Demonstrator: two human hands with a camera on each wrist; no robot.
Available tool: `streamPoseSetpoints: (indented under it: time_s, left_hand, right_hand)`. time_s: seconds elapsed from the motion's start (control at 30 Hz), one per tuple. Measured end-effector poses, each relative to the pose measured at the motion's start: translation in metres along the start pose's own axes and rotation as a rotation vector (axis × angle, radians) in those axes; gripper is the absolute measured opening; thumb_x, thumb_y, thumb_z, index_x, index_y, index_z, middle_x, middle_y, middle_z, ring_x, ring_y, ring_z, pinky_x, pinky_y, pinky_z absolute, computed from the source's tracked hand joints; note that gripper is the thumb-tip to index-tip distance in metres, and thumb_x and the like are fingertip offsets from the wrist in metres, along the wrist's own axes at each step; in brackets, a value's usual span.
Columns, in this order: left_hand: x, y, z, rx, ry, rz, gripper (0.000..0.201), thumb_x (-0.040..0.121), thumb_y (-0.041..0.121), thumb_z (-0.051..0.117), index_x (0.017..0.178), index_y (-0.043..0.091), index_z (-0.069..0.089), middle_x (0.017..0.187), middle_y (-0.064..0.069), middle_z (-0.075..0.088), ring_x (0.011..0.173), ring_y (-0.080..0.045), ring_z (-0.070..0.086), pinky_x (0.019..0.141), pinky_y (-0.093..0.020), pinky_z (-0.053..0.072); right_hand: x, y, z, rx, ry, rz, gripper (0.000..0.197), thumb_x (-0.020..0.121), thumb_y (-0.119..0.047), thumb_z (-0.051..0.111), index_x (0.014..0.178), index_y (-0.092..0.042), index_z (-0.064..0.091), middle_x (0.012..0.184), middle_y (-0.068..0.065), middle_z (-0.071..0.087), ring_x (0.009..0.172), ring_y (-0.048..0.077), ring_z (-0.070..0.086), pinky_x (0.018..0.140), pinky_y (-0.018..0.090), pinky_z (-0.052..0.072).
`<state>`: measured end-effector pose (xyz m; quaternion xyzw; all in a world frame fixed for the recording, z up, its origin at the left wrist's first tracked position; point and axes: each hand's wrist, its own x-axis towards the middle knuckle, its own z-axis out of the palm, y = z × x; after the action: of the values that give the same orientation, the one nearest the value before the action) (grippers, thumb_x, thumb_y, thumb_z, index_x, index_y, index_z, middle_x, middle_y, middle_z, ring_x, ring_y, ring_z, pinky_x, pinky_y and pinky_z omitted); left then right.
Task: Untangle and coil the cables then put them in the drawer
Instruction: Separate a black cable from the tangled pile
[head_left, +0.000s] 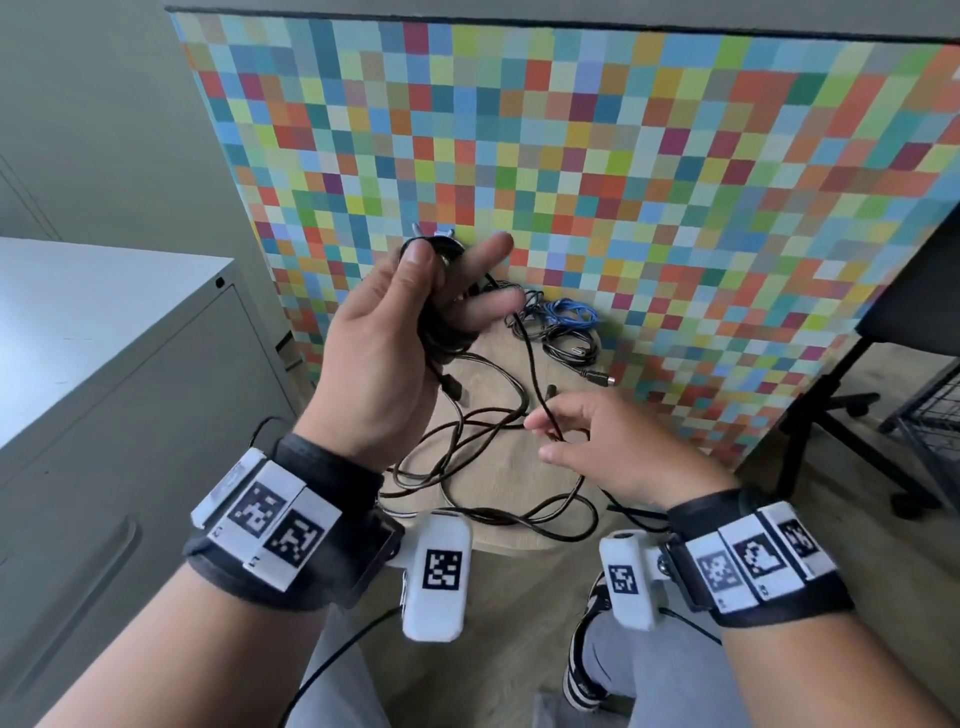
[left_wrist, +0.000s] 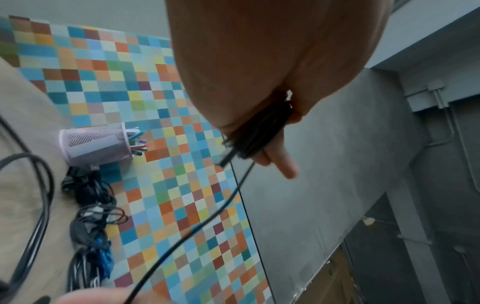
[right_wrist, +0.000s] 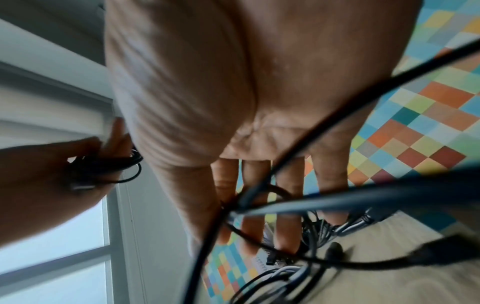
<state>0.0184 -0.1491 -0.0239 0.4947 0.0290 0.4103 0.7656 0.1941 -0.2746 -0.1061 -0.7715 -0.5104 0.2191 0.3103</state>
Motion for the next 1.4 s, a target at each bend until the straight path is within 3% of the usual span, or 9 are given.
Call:
streamPoseSetpoints:
  time_s: [0.13, 0.33, 0.47, 0.67, 0.77, 0.93, 1.17, 1.3, 1.4]
  left_hand:
    - [0.001, -0.007, 0.003, 0.325, 0.086, 0.093, 0.02, 0.113, 0.017, 0.036, 0.1, 0.015, 0.051, 0.131, -0.012, 0.069, 0.107, -0.027, 0.075, 0.083, -0.024, 0.055]
    - [-0.001, -0.015, -0.011, 0.825, 0.063, 0.109, 0.015, 0.111, 0.023, 0.042, 0.111, 0.021, 0.057, 0.128, 0.005, 0.07, 0.097, -0.01, 0.076, 0.091, -0.038, 0.06]
    - [-0.009, -0.035, -0.012, 1.022, -0.079, -0.035, 0.029, 0.108, 0.044, 0.041, 0.112, 0.02, 0.057, 0.114, 0.014, 0.074, 0.09, -0.008, 0.076, 0.088, -0.048, 0.058]
    - [-0.007, -0.032, -0.009, 1.28, -0.128, 0.152, 0.031, 0.107, 0.033, 0.046, 0.097, 0.006, 0.056, 0.077, 0.01, 0.064, 0.073, -0.013, 0.055, 0.072, -0.042, 0.046]
    - [-0.005, -0.027, -0.011, 1.302, -0.065, 0.186, 0.027, 0.107, 0.028, 0.048, 0.089, 0.008, 0.047, 0.072, -0.003, 0.055, 0.069, -0.021, 0.046, 0.064, -0.041, 0.039]
    - [0.001, -0.014, -0.03, 1.225, 0.162, 0.205, 0.027, 0.109, 0.03, 0.044, 0.091, 0.01, 0.048, 0.073, -0.004, 0.057, 0.066, -0.021, 0.05, 0.062, -0.034, 0.042]
    - [0.001, -0.011, -0.029, 1.097, 0.209, 0.231, 0.031, 0.11, 0.025, 0.043, 0.093, 0.0, 0.048, 0.071, -0.01, 0.057, 0.058, -0.006, 0.043, 0.056, -0.018, 0.036]
    - [0.001, -0.013, -0.028, 1.063, 0.176, 0.198, 0.027, 0.11, 0.027, 0.043, 0.089, 0.011, 0.048, 0.071, -0.008, 0.06, 0.058, -0.008, 0.045, 0.058, -0.023, 0.039]
    - [0.001, -0.016, -0.031, 1.084, 0.137, 0.096, 0.025, 0.11, 0.033, 0.042, 0.089, 0.022, 0.051, 0.077, 0.004, 0.072, 0.058, -0.007, 0.052, 0.061, -0.03, 0.047]
  right_hand:
    - [-0.004, 0.004, 0.0, -0.189, -0.025, 0.083, 0.068, 0.083, -0.034, 0.082, 0.143, -0.045, 0.052, 0.144, -0.016, 0.055, 0.133, 0.007, 0.052, 0.11, 0.035, 0.045]
    - [-0.003, 0.006, -0.003, -0.147, 0.233, 0.006, 0.004, 0.088, -0.034, 0.08, 0.086, -0.032, 0.078, 0.093, -0.019, 0.066, 0.096, 0.004, 0.062, 0.082, 0.027, 0.048]
    - [0.001, -0.006, -0.005, 0.095, 0.296, -0.197, 0.014, 0.093, -0.018, 0.076, 0.088, -0.031, 0.074, 0.089, -0.016, 0.073, 0.092, 0.0, 0.067, 0.082, 0.014, 0.048]
    - [0.001, -0.029, -0.001, 0.463, 0.247, -0.373, 0.015, 0.095, -0.003, 0.071, 0.097, -0.018, 0.072, 0.088, 0.003, 0.077, 0.085, 0.019, 0.075, 0.083, 0.035, 0.06]
    - [0.003, -0.035, -0.001, 0.421, 0.076, -0.277, 0.03, 0.084, -0.019, 0.086, 0.107, -0.025, 0.069, 0.094, 0.006, 0.075, 0.084, 0.032, 0.071, 0.081, 0.046, 0.059]
    - [0.001, -0.02, -0.001, 0.182, -0.102, -0.141, 0.026, 0.081, -0.029, 0.088, 0.096, -0.031, 0.067, 0.076, -0.006, 0.065, 0.071, 0.01, 0.058, 0.079, 0.049, 0.055]
    - [-0.009, -0.04, -0.005, 0.886, -0.192, -0.205, 0.048, 0.086, -0.025, 0.077, 0.126, -0.006, 0.059, 0.091, 0.016, 0.069, 0.079, 0.037, 0.069, 0.061, 0.042, 0.057]
    - [-0.009, -0.047, -0.016, 0.907, -0.02, -0.301, 0.018, 0.091, -0.007, 0.071, 0.099, -0.008, 0.055, 0.07, 0.01, 0.06, 0.058, 0.028, 0.062, 0.046, 0.033, 0.049]
    - [-0.004, -0.042, -0.022, 0.807, 0.193, -0.361, 0.017, 0.095, 0.002, 0.062, 0.091, -0.015, 0.058, 0.078, 0.005, 0.06, 0.073, 0.027, 0.063, 0.052, 0.037, 0.053]
